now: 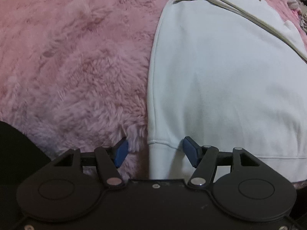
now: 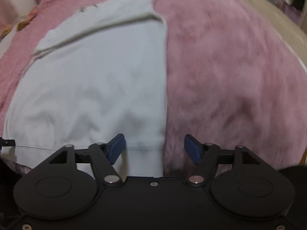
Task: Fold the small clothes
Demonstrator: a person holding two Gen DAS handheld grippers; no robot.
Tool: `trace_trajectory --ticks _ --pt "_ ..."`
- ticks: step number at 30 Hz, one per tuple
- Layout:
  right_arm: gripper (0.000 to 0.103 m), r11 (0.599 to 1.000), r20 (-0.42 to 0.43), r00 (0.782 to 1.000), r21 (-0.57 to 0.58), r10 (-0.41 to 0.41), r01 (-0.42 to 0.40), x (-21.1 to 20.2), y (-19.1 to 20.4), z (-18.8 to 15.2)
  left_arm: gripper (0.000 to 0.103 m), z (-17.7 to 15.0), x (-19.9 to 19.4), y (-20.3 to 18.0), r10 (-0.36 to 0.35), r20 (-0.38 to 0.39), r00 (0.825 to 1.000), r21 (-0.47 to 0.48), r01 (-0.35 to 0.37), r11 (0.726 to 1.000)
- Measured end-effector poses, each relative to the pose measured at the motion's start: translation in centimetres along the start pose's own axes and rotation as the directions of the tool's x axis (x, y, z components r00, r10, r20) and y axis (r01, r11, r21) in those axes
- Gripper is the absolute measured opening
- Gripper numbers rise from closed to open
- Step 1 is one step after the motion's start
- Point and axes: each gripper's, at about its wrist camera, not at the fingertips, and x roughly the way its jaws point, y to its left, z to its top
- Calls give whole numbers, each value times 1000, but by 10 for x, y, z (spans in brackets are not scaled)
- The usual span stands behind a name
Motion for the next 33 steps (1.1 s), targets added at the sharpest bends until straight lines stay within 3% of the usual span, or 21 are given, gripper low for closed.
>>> trace_trajectory --ticks 5,8,10,11,12,20,26,33 --pt "73 995 -27 997 72 67 -65 -1 4 -19 67 -2 -1 5 -32 -41 999 -50 30 998" --pt "71 994 -15 995 52 100 -99 0 9 -26 65 -15 5 -4 -38 -64 997 8 39 999" --pt "40 995 -4 996 42 86 -86 4 12 -27 57 -20 3 -13 -28 -37 999 65 31 997" --pt "11 995 8 995 42 95 -95 3 11 -29 24 -21 -1 -15 -25 -9 1000 79 26 997" --pt "6 996 21 996 36 84 -85 0 12 -29 2 -23 -7 -15 -37 6 999 83 36 996" --pt "2 996 126 988 5 86 -87 -47 11 -37 2 -37 -57 -7 -62 148 987 116 45 992" --pt "2 997 202 978 -61 55 -44 -83 21 -29 2 -40 -100 -16 -37 265 964 145 -2 989" --pt "1 998 234 972 -62 35 -22 -110 24 -41 2 -61 -129 -5 6 313 950 64 -28 998"
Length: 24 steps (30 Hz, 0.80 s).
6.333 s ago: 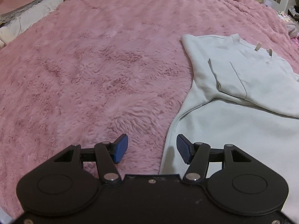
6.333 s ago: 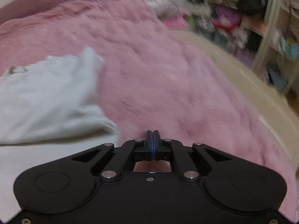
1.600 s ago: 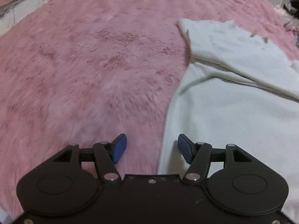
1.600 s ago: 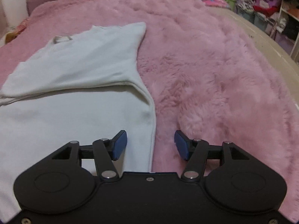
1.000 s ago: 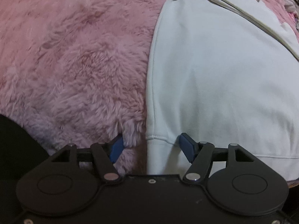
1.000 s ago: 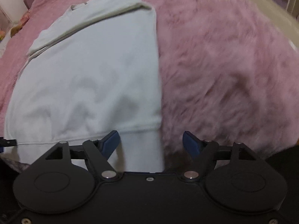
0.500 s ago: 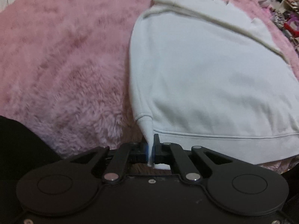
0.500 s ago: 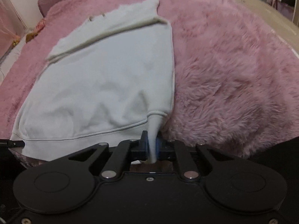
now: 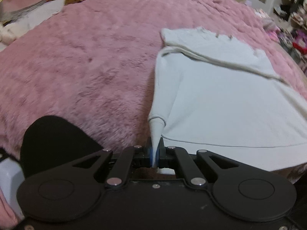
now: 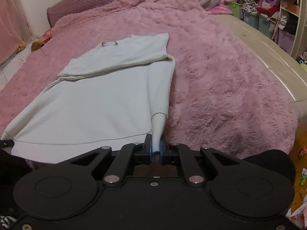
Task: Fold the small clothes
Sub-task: 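Grasp the hem with the right tool while the left tool grasps the hem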
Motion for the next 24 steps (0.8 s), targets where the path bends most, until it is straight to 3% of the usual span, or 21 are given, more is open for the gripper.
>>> trace_trajectory --ticks 6,12,15,19,24 --pt "1 1000 5 1000 0 20 -20 -32 2 -11 2 -5 -27 -1 26 38 999 -8 -26 1000" --pt "1 1000 117 993 -8 3 -2 -40 11 1 2 15 -32 -10 36 136 990 19 -39 999" --pt "2 999 204 979 -30 -16 23 -33 20 20 2 33 -30 -19 44 205 978 46 -54 997" --pt "2 999 294 956 -44 -17 31 -14 28 50 2 59 -17 -35 53 323 945 100 -90 991" --pt "2 999 352 936 -32 -16 29 13 33 87 2 97 15 -43 45 375 926 83 -82 993"
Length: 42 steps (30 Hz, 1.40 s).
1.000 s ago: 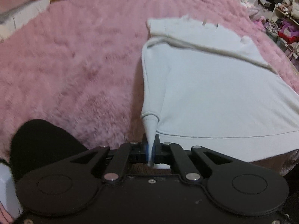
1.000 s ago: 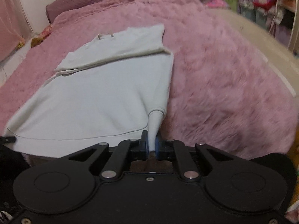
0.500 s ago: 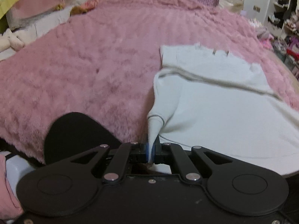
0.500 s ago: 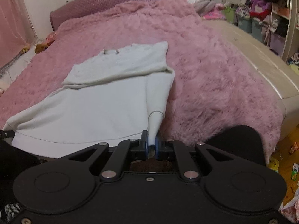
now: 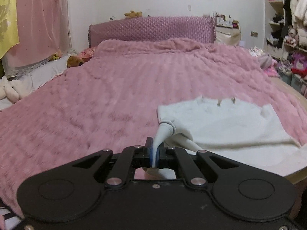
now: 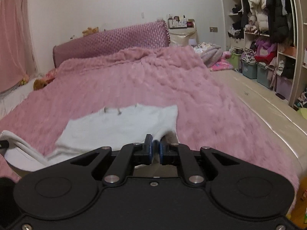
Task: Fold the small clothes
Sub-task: 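Grasp the hem with the right tool while the left tool grasps the hem, then lift the hem with both tools and fold it over toward the collar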
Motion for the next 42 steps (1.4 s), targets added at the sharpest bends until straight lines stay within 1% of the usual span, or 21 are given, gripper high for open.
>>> trace_trajectory --ticks 3,6,11,17,19,20,21,22,23,24,25,26,28,30,32,37,40,42 --pt "2 1000 36 999 -9 -19 19 21 4 14 2 20 25 -3 2 25 1000 -31 -1 1000" --pt "2 999 60 998 -6 -31 32 49 3 27 2 40 53 -5 2 43 999 -37 -1 999" --pt "2 999 71 997 0 -36 36 110 0 47 2 70 119 -21 7 50 999 -44 -4 999" --pt "2 1000 91 996 15 -19 18 183 1 61 2 92 203 -35 21 38 999 -42 -20 999" --pt "2 1000 120 993 24 -10 7 206 1 64 5 100 230 -37 17 47 999 -60 -14 998" --pt "2 1000 138 990 24 -7 4 218 1 66 12 102 242 -37 28 58 998 -76 -23 997" --pt "3 1000 163 987 26 -14 10 230 1 66 28 105 254 -37 45 73 996 -89 -38 995" --pt "8 999 177 984 32 -24 18 239 0 66 44 108 262 -35 63 89 994 -92 -54 994" --pt "21 999 178 984 38 -24 17 249 -2 65 56 111 270 -34 95 102 990 -87 -86 992" --pt "27 999 174 984 45 -26 18 255 -3 64 55 111 272 -33 132 113 985 -82 -124 989" --pt "27 998 180 983 51 -33 24 255 -5 62 55 110 272 -31 163 123 979 -75 -154 985" --pt "27 998 191 981 49 -44 36 252 -5 59 55 109 272 -28 165 128 978 -72 -157 985" --pt "27 998 197 979 32 -55 50 247 -5 56 55 107 271 -24 143 122 982 -70 -135 988" --pt "27 998 189 980 41 -55 48 241 -7 56 55 107 269 -20 144 103 984 -78 -136 988" --pt "27 998 182 982 54 -48 39 239 -8 60 55 102 260 -17 144 94 985 -82 -136 987" --pt "27 998 183 982 30 -52 47 230 -4 59 56 102 253 -17 143 78 987 -67 -138 988" --pt "27 998 175 983 43 -44 37 226 -3 56 56 93 246 -15 126 60 990 -94 -120 988" --pt "27 998 173 984 46 -42 34 222 -3 55 56 89 247 -16 119 46 992 -91 -114 989"
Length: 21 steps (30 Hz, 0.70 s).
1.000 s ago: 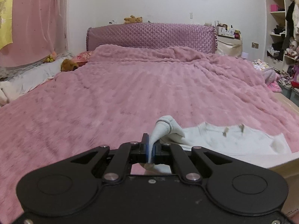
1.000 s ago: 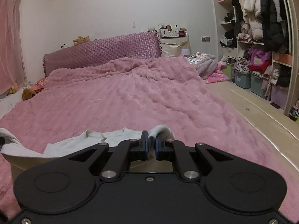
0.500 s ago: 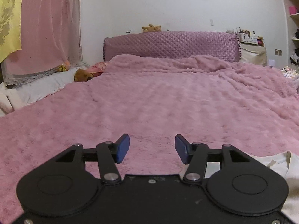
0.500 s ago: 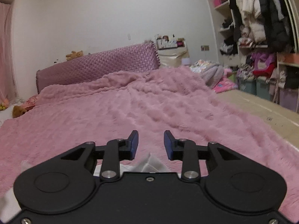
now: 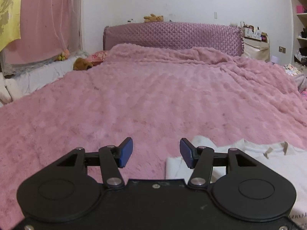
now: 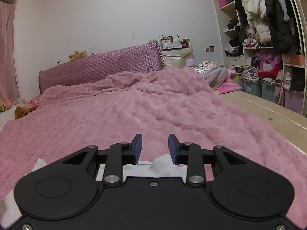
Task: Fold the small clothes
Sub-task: 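Lift the hem with both tools and fold it over toward the collar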
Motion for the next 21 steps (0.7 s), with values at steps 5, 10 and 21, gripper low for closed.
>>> trace_trajectory --ticks 5,10,21 --pt "27 1000 -2 1000 -11 1 -1 -6 2 6 56 -3 -10 -3 18 -10 1000 40 -17 999" --pt "27 1000 -19 1000 28 3 -3 -8 -1 9 56 -3 -20 2 0 -9 1000 25 0 1000" --pt "47 999 -160 987 36 -31 37 -28 -15 -33 56 -57 -25 11 -8 -162 987 35 14 999"
